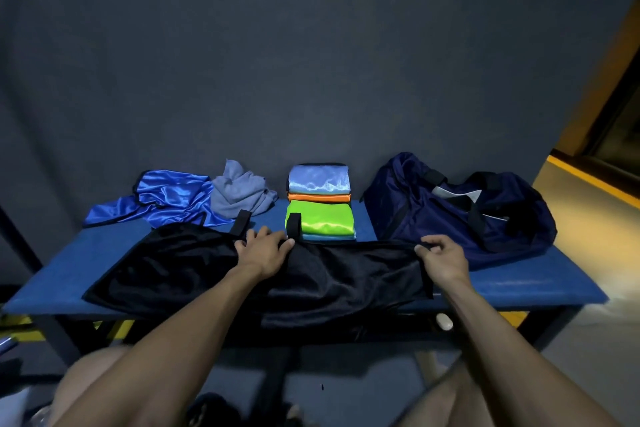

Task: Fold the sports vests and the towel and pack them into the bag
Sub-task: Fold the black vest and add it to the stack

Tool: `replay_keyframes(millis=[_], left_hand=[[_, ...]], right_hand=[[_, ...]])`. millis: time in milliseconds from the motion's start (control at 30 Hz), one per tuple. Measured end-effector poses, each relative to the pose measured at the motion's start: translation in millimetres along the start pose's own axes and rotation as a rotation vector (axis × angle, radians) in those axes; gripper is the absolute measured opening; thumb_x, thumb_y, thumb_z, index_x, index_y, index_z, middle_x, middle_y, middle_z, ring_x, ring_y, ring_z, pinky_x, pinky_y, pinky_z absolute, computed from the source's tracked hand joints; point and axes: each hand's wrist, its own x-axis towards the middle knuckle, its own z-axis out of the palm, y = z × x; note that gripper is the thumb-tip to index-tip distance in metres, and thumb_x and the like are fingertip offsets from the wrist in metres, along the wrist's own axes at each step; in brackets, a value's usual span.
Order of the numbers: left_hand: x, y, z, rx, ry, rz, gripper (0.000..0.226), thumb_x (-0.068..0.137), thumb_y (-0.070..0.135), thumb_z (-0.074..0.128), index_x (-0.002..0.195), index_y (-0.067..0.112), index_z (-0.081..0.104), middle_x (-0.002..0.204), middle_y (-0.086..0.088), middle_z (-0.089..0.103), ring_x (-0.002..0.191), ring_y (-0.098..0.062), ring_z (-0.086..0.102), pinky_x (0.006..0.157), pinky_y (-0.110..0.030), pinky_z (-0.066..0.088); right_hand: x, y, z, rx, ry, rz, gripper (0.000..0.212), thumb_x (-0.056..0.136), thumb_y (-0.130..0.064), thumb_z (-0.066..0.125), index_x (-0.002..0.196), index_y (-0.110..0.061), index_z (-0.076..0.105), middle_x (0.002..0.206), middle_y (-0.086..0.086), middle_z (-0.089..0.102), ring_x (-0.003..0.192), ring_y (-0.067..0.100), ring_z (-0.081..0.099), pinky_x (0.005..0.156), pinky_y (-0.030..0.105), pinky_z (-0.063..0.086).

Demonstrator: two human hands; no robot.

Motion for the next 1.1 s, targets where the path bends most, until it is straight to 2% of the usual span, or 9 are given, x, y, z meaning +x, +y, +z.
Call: replay_keyframes(millis=[200, 367, 500, 633, 700, 800, 933, 1033, 1100], left_hand=[[14, 2, -1, 0.037, -0.067, 0.015, 0.047, 0.099, 0.067, 0.038, 0.127, 0.034, 0.056, 0.127, -0.006, 0.055, 0.131, -0.036, 0.034, 0.100, -0.051, 0.026], [12, -14, 4, 0.037, 0.010, 0.073, 0.030, 0.102, 0.057, 0.043, 0.106, 0.028, 0.053, 0.113, -0.002, 0.060, 0.112, -0.031, 0.040, 0.086, -0.044, 0.024], [4, -58, -19, 0.085, 0.082, -0.086, 0.027, 0.103, 0.053, 0.044, 0.097, 0.027, 0.047, 0.113, -0.003, 0.060, 0.111, -0.030, 0.039, 0.093, -0.048, 0.029], [0, -96, -37, 0.104, 0.237, -0.210, 0.029, 0.101, 0.054, 0.048, 0.107, 0.026, 0.053, 0.115, -0.004, 0.055, 0.116, -0.032, 0.040, 0.094, -0.049, 0.030], [3, -100, -33, 0.035, 0.177, -0.226, 0.034, 0.100, 0.056, 0.050, 0.120, 0.029, 0.056, 0.126, -0.004, 0.052, 0.121, -0.032, 0.037, 0.100, -0.050, 0.029], [12, -100, -32, -0.042, 0.110, -0.198, 0.043, 0.096, 0.060, 0.055, 0.128, 0.032, 0.058, 0.132, -0.001, 0.053, 0.126, -0.030, 0.036, 0.105, -0.048, 0.026], [32, -99, -45, -0.119, -0.023, -0.207, 0.046, 0.087, 0.069, 0.061, 0.114, 0.031, 0.063, 0.123, 0.006, 0.064, 0.129, -0.025, 0.048, 0.111, -0.052, 0.023], [45, -104, -47, -0.171, -0.140, -0.170, 0.039, 0.084, 0.062, 0.070, 0.082, 0.026, 0.053, 0.093, 0.009, 0.060, 0.109, -0.028, 0.059, 0.110, -0.052, 0.034], [50, -107, -50, -0.251, -0.176, -0.125, 0.040, 0.081, 0.059, 0.073, 0.083, 0.025, 0.053, 0.093, 0.003, 0.063, 0.110, -0.034, 0.061, 0.107, -0.050, 0.041]], right_hand=[[9, -4, -2, -0.015, -0.052, -0.001, 0.013, 0.091, -0.017, 0.073, 0.103, -0.018, 0.068, 0.084, -0.002, 0.063, 0.090, 0.023, 0.062, 0.082, 0.029, 0.042], [13, -6, 24, 0.046, -0.125, -0.100, 0.014, 0.092, -0.015, 0.072, 0.104, -0.022, 0.069, 0.087, 0.002, 0.066, 0.087, 0.022, 0.066, 0.086, 0.038, 0.053], [14, -23, 63, 0.072, -0.223, -0.194, 0.015, 0.093, -0.013, 0.071, 0.106, -0.019, 0.069, 0.072, -0.001, 0.053, 0.072, 0.017, 0.057, 0.080, 0.034, 0.049], [12, -37, 109, 0.041, -0.299, -0.252, 0.012, 0.094, -0.012, 0.069, 0.104, -0.018, 0.067, 0.068, -0.001, 0.045, 0.066, 0.014, 0.048, 0.067, 0.025, 0.043], [14, -36, 115, 0.025, -0.285, -0.238, 0.012, 0.094, -0.013, 0.069, 0.104, -0.019, 0.067, 0.068, -0.001, 0.046, 0.064, 0.013, 0.048, 0.064, 0.022, 0.041], [21, -28, 112, 0.034, -0.299, -0.169, 0.016, 0.092, -0.013, 0.072, 0.108, -0.016, 0.068, 0.070, 0.000, 0.054, 0.066, 0.014, 0.053, 0.069, 0.029, 0.045], [21, -23, 109, 0.085, -0.352, -0.111, 0.025, 0.088, -0.011, 0.077, 0.109, -0.020, 0.068, 0.074, 0.002, 0.060, 0.073, 0.021, 0.062, 0.076, 0.036, 0.051], [18, -19, 111, 0.117, -0.370, -0.077, 0.027, 0.087, -0.010, 0.079, 0.105, -0.026, 0.068, 0.076, 0.004, 0.062, 0.078, 0.025, 0.066, 0.083, 0.041, 0.055], [15, -20, 111, 0.122, -0.362, -0.089, 0.027, 0.086, -0.011, 0.079, 0.103, -0.028, 0.069, 0.075, 0.003, 0.061, 0.078, 0.030, 0.066, 0.082, 0.042, 0.055]])
